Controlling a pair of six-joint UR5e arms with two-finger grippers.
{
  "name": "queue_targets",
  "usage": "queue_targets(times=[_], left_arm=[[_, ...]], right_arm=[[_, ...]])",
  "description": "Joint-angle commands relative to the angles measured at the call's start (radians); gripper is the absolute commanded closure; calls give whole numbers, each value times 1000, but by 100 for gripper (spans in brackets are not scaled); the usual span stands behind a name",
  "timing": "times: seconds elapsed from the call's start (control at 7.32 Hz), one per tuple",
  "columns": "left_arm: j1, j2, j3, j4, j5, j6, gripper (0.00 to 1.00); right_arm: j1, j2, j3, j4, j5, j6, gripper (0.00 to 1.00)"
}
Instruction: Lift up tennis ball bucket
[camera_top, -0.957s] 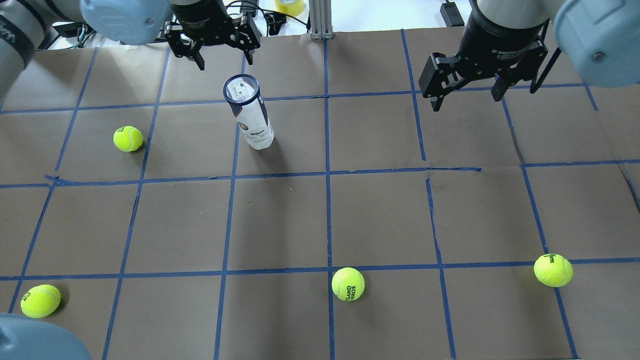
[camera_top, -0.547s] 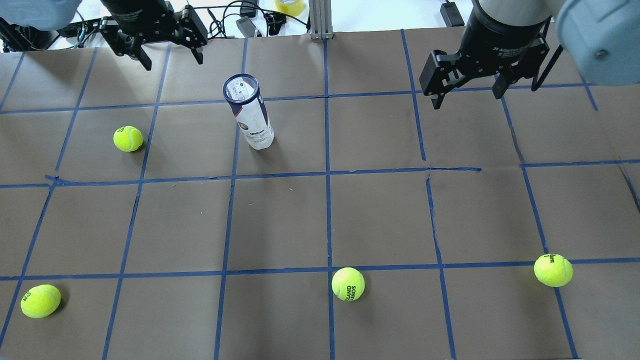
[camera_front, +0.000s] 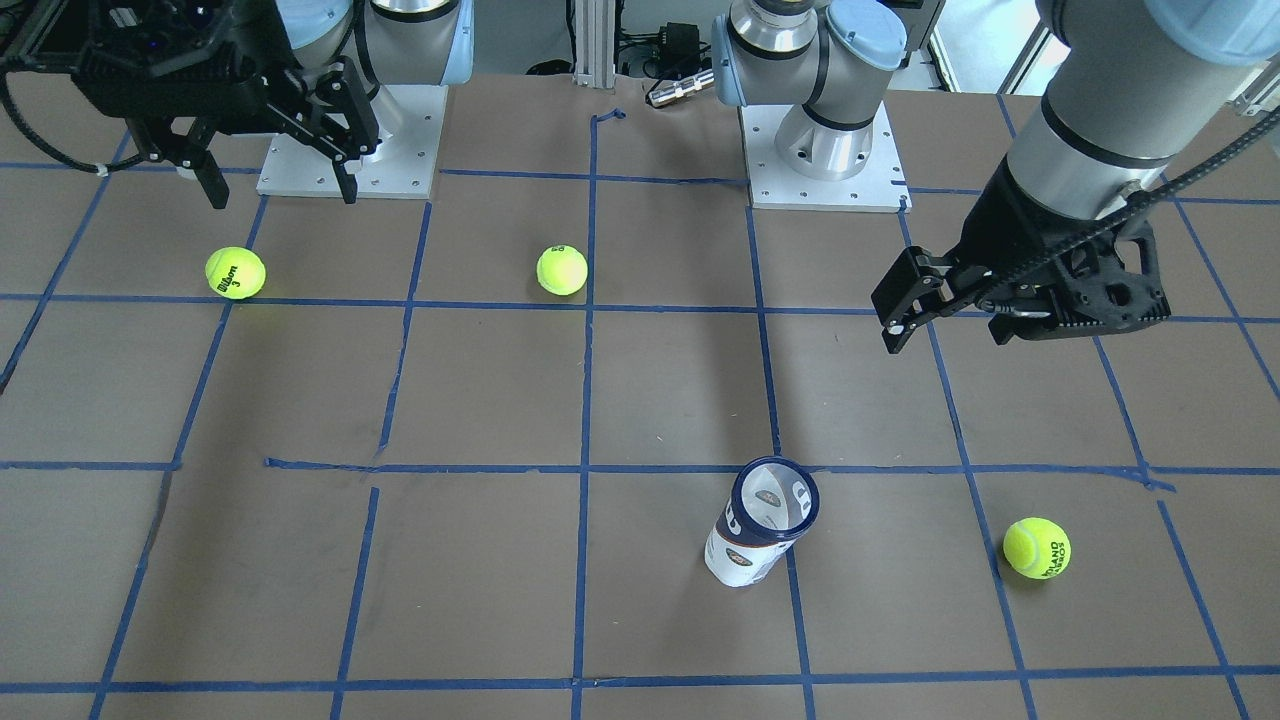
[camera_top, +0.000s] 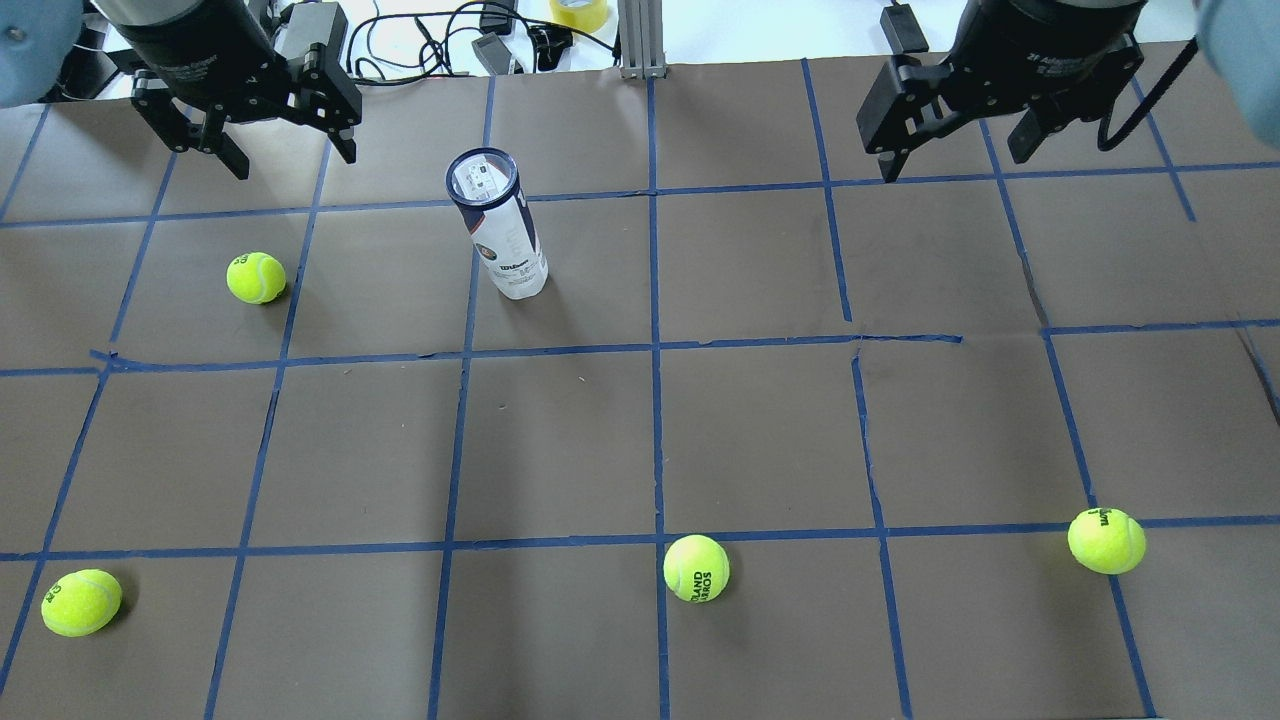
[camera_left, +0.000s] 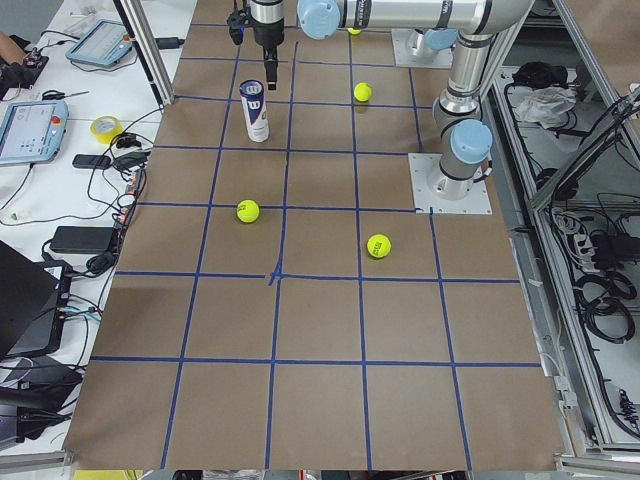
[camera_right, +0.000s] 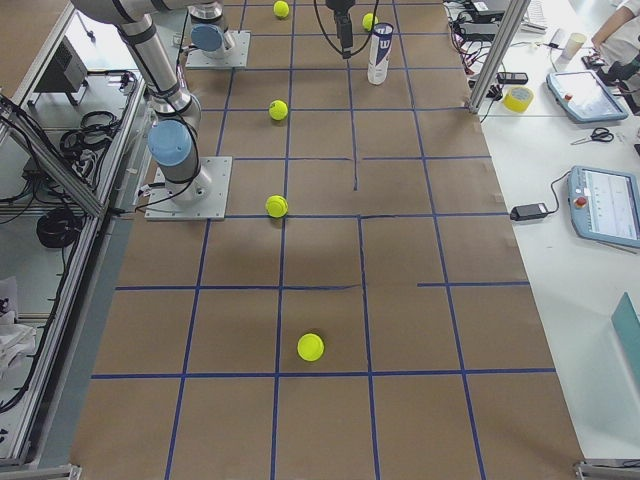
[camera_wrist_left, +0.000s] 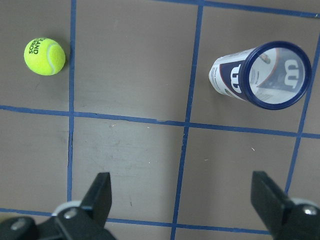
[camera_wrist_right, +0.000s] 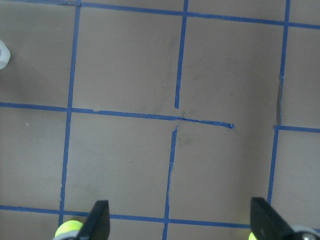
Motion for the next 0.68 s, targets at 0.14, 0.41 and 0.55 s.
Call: queue_targets(times=[0.14, 0.41, 0.55], left_arm=[[3, 30, -40, 1, 0, 30, 0], [4, 38, -46, 1, 0, 41, 0], [3, 39, -47, 1, 0, 41, 0]], right_arm=[[-43, 98, -102, 0, 35, 3, 0], [-43, 90, -92, 4, 22, 12, 0], [-43, 88, -90, 9, 32, 12, 0]])
